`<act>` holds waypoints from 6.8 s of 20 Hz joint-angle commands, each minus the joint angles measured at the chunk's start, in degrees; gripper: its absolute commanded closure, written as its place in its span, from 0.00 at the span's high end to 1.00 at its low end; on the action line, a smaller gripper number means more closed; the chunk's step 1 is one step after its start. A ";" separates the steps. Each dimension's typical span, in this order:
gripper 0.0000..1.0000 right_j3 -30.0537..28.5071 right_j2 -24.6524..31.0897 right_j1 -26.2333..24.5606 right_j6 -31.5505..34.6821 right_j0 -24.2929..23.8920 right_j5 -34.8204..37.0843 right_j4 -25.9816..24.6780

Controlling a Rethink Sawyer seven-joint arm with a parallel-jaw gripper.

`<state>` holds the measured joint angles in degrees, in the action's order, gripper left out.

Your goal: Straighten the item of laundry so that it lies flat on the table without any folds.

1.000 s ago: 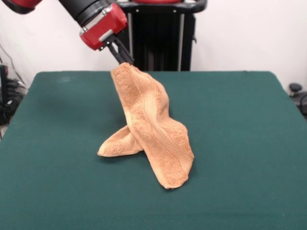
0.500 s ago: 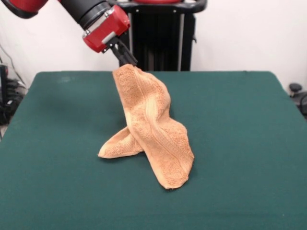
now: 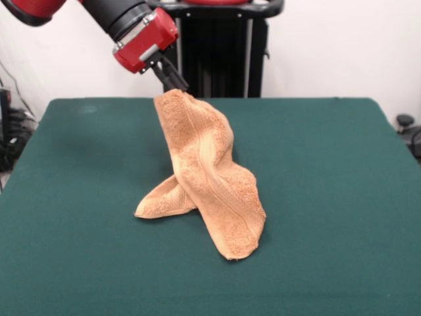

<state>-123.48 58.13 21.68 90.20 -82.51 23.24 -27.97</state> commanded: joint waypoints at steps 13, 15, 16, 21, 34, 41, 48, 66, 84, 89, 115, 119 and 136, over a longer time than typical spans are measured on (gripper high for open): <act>0.00 4.14 2.08 0.94 -0.99 4.13 1.54 -0.03; 0.00 3.93 2.24 1.20 -0.70 4.20 1.43 0.15; 0.00 3.84 2.78 1.35 -0.58 4.12 0.94 0.21; 0.00 5.24 5.24 1.96 -2.96 3.35 2.64 0.84; 0.00 6.34 2.09 0.53 -1.04 5.50 1.67 -0.80; 0.00 6.47 1.24 0.66 -0.15 6.02 0.66 -1.25; 0.00 7.00 1.16 0.18 0.81 7.47 2.20 0.63; 0.00 14.17 1.09 -5.94 -5.85 8.25 9.56 1.52; 0.00 13.42 1.67 -6.51 -4.88 7.80 9.22 -0.02; 0.00 12.50 1.53 -6.33 -3.48 8.05 7.28 -0.60; 0.00 16.80 3.93 -5.30 -6.88 9.66 11.33 0.51; 0.00 18.17 2.41 -10.12 -7.41 10.28 9.33 -0.68; 0.00 0.76 6.81 10.58 7.22 6.61 5.70 4.37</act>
<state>-116.87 62.32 26.18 90.20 -78.21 28.68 -27.17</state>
